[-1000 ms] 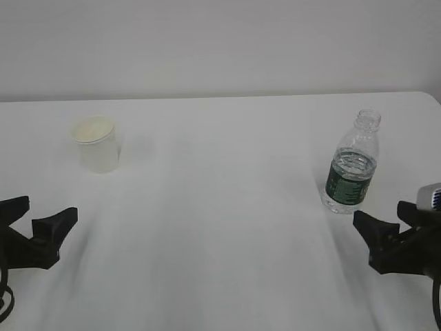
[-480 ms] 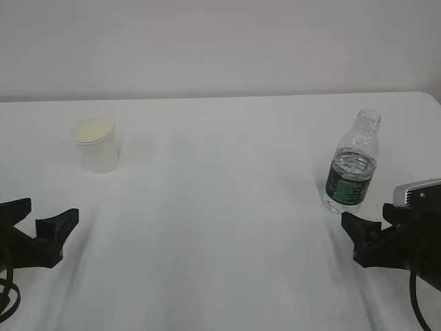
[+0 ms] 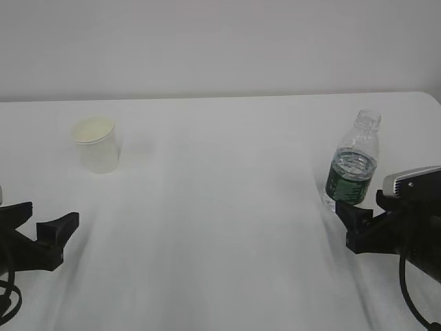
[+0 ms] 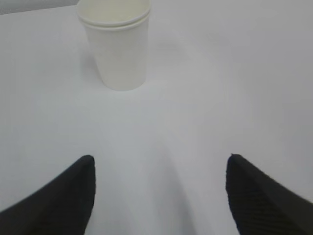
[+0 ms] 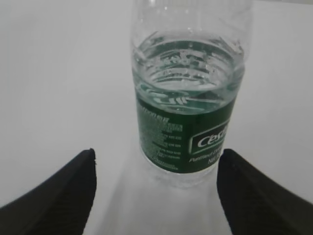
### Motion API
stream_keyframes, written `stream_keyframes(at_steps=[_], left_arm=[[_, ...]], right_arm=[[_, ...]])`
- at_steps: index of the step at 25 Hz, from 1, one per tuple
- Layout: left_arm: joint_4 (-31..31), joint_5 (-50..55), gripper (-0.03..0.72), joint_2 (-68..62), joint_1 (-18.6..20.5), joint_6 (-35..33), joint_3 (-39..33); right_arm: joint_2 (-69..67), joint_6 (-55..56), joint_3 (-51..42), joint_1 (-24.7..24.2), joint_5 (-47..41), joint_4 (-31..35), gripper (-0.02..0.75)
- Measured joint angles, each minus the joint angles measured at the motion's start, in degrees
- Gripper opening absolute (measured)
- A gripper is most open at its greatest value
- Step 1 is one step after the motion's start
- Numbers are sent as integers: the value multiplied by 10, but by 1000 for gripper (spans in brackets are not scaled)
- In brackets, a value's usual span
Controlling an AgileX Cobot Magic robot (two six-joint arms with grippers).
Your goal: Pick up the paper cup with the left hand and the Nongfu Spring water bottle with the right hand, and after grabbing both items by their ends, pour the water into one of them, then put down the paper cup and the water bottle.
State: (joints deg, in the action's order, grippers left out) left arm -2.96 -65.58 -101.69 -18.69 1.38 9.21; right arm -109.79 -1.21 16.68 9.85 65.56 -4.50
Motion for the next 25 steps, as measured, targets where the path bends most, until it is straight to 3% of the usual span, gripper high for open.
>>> stream_keyframes(at_steps=[25], left_arm=[[0,0,591,0,0,0,0]], right_arm=[[-60,-5,71,0,1,31,587]])
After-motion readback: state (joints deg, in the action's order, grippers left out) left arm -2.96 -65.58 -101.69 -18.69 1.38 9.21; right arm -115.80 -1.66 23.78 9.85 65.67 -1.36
